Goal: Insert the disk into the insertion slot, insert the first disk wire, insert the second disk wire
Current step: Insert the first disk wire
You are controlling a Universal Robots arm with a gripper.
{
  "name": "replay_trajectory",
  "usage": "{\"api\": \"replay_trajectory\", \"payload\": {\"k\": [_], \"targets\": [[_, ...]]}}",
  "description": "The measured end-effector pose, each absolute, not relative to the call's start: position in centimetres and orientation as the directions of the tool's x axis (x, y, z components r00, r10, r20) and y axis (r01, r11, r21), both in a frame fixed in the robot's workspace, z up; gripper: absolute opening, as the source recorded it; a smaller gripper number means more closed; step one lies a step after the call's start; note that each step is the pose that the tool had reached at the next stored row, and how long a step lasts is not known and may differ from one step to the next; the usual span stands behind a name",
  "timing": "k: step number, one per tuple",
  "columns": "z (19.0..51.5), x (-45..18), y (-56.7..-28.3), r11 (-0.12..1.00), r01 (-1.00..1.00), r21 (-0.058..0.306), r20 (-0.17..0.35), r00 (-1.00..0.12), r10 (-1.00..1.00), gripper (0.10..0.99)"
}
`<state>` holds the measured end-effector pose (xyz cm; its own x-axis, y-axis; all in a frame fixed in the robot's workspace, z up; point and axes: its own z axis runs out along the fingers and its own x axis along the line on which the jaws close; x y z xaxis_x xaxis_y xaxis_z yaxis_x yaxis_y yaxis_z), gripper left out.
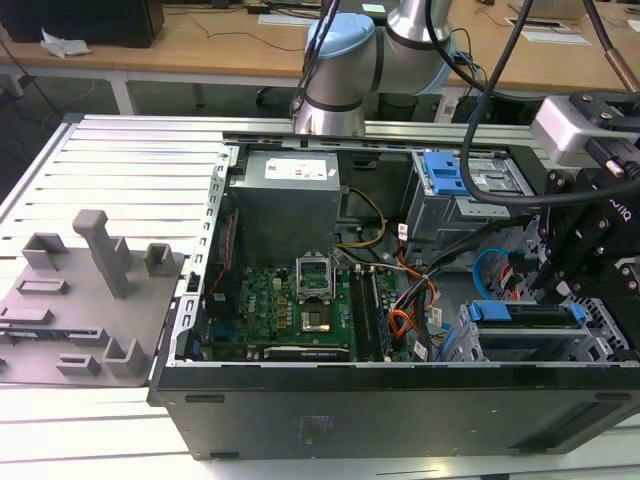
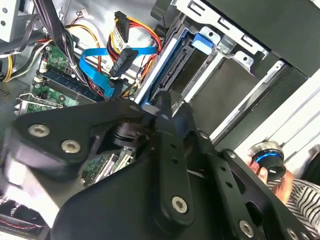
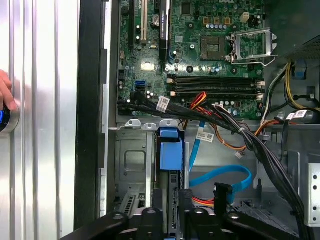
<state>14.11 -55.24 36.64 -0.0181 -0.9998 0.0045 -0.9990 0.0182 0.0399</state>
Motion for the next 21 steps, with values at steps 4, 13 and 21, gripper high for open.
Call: {"api": "replay_trajectory", "payload": {"k": [4, 13, 21], "targets": [[36.6, 14.8, -55.2, 0.018, -0.999, 0.04, 0.004, -0.018, -1.0, 0.302], [36.6, 17.7, -51.3, 0.018, -0.999, 0.044, 0.006, -0.018, -1.0, 0.302], [35.8, 16.0, -50.6, 0.019, -0.999, 0.044, 0.006, -0.018, -1.0, 0.302]]}}
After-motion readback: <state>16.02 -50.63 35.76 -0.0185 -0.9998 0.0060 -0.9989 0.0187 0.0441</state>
